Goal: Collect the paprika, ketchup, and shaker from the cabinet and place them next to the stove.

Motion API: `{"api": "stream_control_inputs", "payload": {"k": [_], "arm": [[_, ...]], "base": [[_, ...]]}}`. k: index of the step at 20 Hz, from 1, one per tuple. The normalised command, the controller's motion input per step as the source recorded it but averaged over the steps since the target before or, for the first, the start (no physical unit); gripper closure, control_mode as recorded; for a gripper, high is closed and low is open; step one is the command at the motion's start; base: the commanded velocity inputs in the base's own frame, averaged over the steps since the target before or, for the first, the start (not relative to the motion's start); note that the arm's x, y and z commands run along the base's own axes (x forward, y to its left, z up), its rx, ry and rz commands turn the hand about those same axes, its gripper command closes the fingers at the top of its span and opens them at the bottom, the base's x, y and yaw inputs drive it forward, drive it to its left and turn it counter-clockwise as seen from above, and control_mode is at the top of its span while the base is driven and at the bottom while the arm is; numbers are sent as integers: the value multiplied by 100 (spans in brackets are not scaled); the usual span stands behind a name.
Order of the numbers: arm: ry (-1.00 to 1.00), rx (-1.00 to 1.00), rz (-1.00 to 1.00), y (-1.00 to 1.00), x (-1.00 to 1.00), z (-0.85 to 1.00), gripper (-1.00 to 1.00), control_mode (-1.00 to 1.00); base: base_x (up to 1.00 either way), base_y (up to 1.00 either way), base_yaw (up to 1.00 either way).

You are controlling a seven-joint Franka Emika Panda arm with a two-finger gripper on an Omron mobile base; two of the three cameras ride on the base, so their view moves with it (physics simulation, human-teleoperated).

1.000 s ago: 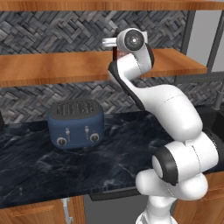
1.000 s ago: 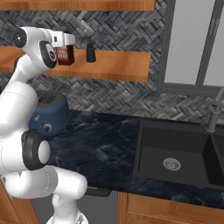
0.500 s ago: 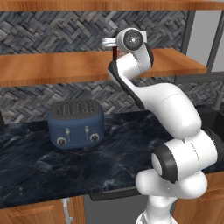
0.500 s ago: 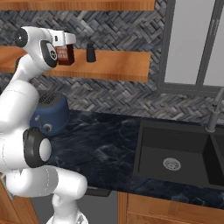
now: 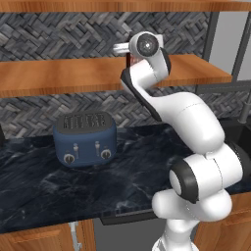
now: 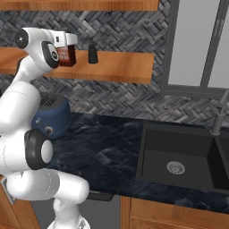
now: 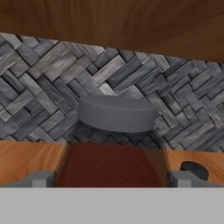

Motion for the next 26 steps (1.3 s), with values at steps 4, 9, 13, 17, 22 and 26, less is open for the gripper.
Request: {"api": "stream_control_inputs", "payload": {"k": [4,9,13,17,22,26], "arm": [[0,0,0,0,5,-10,-100,-100],[0,0,0,0,4,-12,-100,-100],[1,0,0,0,5,-12,100,-100],[0,0,0,0,4,-2,100,-100],[0,0,0,0,0,0,100,-100],[-1,0,0,0,0,0,100,-100]], "base": [[0,0,0],[0,0,0],[0,0,0],[0,0,0],[0,0,0],[0,0,0]]}}
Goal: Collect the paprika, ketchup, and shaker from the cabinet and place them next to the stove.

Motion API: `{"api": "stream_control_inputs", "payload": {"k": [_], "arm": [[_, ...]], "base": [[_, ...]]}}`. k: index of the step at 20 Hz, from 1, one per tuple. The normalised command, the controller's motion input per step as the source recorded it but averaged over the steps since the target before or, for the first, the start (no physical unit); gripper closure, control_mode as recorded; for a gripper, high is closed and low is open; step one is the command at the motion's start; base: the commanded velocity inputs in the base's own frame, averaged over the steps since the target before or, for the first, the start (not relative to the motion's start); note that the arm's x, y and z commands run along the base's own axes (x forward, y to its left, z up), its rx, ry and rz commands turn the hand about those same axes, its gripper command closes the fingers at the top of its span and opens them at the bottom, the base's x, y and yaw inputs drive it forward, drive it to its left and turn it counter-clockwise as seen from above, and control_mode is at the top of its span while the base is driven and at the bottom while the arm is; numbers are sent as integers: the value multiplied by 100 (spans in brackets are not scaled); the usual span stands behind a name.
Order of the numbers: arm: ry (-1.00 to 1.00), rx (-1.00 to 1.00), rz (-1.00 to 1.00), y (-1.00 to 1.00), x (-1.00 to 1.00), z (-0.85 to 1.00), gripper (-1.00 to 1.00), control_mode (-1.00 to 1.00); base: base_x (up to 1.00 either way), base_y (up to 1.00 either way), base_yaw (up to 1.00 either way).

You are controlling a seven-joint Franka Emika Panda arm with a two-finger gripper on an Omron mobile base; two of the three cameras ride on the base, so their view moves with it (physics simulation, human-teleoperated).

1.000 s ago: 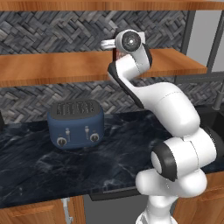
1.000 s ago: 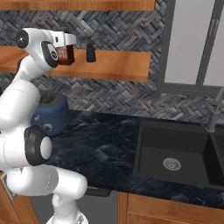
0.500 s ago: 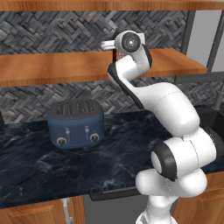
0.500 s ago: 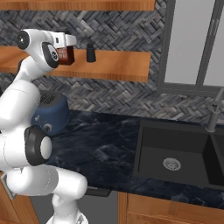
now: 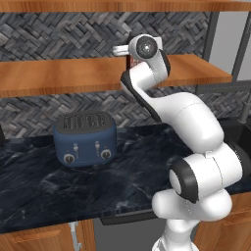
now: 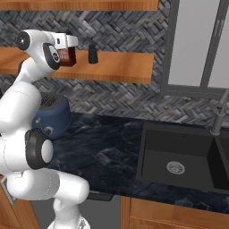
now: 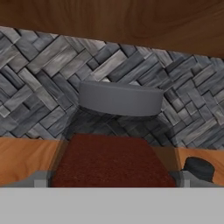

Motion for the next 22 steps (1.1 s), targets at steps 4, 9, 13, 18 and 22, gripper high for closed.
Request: {"api": "stream_control_inputs", "payload": {"k": [4,9,13,18,22], "arm": [[-1,0,0,0,0,-7,100,-100],[0,0,0,0,-5,-7,100,-100],[0,0,0,-1,-26,-10,100,-100],[-1,0,0,-17,-61,-6,100,-100],[-6,1,-1,-38,-85,1,100,-100]], "base": [[0,0,0],[0,0,0],[0,0,0],[0,0,0],[0,0,0]]}}
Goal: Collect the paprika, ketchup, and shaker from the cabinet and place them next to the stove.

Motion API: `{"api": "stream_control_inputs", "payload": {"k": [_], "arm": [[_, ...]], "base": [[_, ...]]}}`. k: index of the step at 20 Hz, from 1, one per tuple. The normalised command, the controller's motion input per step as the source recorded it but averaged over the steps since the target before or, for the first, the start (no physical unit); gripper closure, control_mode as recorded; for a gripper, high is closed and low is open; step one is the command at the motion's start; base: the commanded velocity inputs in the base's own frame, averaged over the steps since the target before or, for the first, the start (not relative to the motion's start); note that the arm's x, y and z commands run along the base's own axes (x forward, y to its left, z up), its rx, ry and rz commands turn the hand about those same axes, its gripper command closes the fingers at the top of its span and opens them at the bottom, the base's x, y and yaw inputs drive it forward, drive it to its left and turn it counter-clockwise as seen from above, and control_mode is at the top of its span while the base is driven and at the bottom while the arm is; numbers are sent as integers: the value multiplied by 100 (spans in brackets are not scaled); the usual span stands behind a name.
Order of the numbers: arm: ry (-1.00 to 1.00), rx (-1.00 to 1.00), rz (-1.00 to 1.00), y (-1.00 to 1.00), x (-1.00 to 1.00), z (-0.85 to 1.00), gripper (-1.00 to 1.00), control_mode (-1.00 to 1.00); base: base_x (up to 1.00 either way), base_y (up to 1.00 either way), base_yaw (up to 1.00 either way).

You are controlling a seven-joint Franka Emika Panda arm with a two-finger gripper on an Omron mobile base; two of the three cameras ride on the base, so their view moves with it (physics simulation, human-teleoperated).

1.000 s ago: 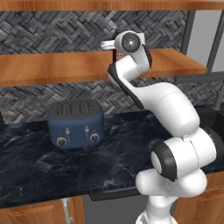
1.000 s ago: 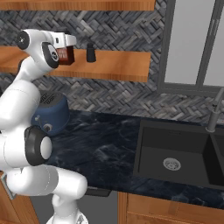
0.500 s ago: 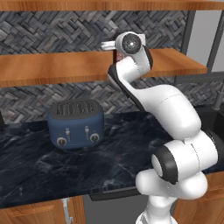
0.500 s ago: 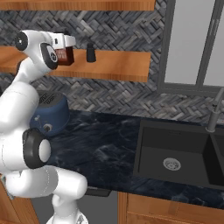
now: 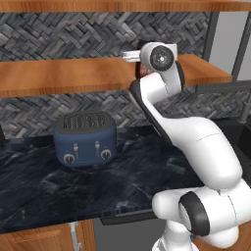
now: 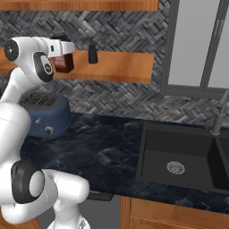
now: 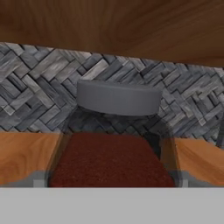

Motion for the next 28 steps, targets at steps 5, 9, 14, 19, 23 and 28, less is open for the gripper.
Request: {"api": "stream_control_inputs", "payload": {"k": [5,9,14,19,23,28], "arm": [[-6,0,-11,-20,-95,6,100,-100],[-2,0,-15,-29,-100,11,100,-100],[0,0,-21,-28,-96,14,100,-100],[0,0,-24,-30,-89,11,100,-100],[0,1,-25,-35,-88,2,100,-100],[0,2,-27,-37,-79,0,100,-100]], "base": [[0,0,0],[0,0,0],[0,0,0],[0,0,0],[0,0,0],[0,0,0]]}}
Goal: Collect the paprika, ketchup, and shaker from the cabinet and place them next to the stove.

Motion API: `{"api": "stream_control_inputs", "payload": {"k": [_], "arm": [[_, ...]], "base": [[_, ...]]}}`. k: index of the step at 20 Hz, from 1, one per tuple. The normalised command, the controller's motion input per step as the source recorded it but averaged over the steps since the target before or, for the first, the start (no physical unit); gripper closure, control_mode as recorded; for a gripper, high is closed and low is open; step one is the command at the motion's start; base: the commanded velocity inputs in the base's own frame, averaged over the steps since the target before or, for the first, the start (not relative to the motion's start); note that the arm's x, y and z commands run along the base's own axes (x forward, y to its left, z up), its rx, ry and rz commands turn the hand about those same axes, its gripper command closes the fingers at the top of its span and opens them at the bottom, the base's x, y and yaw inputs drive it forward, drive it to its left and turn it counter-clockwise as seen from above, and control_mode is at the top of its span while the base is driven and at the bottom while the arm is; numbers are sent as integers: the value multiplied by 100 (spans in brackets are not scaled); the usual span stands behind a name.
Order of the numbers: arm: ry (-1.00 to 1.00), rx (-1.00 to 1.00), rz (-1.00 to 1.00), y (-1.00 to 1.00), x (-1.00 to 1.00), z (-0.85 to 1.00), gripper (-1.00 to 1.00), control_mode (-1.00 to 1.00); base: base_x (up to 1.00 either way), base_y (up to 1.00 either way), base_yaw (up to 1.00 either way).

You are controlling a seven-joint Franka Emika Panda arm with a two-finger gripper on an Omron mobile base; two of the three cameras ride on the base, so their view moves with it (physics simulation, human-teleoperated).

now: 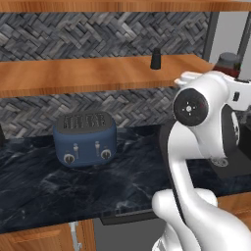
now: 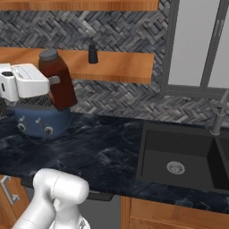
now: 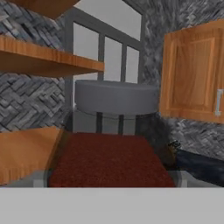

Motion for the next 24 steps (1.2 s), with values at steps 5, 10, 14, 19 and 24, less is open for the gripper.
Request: {"api": "stream_control_inputs", "payload": {"k": [5,10,14,19,24], "arm": [[0,2,-25,-34,-50,0,100,-100],[-1,1,-13,-18,-19,0,100,-100],[-3,0,0,0,0,1,100,100],[0,0,0,0,0,0,100,100],[0,0,0,0,0,0,100,100]], "base": [[0,0,0],[0,0,0],[0,0,0],[-28,-64,-16],[-36,-98,-30]]}}
